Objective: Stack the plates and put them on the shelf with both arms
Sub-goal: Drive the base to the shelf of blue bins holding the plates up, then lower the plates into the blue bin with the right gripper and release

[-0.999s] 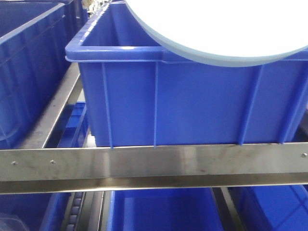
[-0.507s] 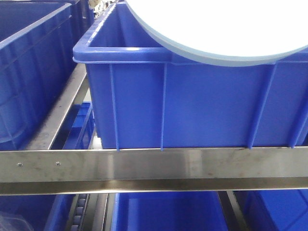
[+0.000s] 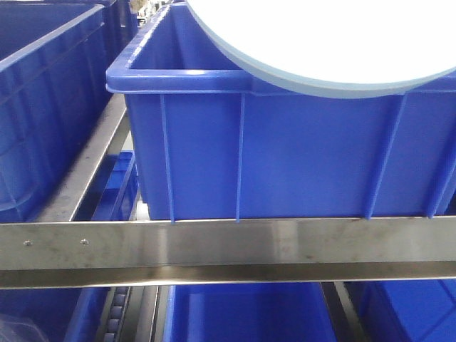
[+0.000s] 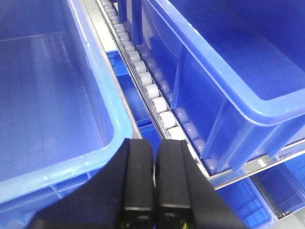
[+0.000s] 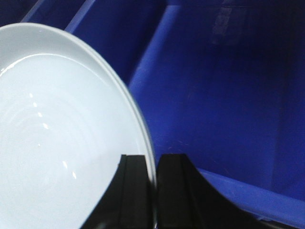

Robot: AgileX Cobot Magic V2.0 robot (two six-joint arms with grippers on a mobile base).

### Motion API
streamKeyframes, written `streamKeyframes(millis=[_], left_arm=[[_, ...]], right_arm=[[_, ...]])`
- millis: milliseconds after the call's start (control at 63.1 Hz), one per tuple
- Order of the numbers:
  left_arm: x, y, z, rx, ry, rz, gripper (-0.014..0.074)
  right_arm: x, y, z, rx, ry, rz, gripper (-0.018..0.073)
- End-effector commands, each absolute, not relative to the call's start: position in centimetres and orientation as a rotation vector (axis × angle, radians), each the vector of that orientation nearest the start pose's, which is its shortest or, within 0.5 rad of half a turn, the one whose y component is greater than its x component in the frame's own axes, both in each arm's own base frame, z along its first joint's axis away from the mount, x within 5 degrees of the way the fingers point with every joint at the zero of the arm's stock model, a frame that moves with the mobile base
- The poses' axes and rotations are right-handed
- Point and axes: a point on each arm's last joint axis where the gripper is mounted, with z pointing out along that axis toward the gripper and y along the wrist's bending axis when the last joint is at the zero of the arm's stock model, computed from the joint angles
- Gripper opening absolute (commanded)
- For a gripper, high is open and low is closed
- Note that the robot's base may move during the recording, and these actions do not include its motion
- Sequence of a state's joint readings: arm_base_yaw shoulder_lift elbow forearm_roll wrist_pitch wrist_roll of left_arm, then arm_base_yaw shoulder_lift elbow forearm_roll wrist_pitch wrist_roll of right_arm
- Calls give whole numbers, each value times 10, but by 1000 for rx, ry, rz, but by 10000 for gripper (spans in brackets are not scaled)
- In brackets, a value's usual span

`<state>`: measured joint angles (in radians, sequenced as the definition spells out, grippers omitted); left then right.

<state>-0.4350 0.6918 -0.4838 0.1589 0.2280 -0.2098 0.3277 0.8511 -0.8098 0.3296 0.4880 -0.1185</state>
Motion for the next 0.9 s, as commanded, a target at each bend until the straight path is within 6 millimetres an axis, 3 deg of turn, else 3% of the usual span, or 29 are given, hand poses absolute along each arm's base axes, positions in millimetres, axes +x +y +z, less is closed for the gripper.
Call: streamKeyframes(millis=[0,174,428,634,888], left_arm=[[134,-60,311,319,1786,-330,84],[134,-60,311,319,1785,-331,84],[134,-60,311,319,1785,-331,84],[134,-60,311,319,1785,-331,84],[134,-60,311,319,1785,-331,84]], right_arm=[[160,67,378,-212,1867,489,56],[161,67,383,-207,1843,489,56],[166,66,428,-196,1741,489,56],[210,62,450,-165,1777,399,56],[284,72,432,-180,1879,322,56]])
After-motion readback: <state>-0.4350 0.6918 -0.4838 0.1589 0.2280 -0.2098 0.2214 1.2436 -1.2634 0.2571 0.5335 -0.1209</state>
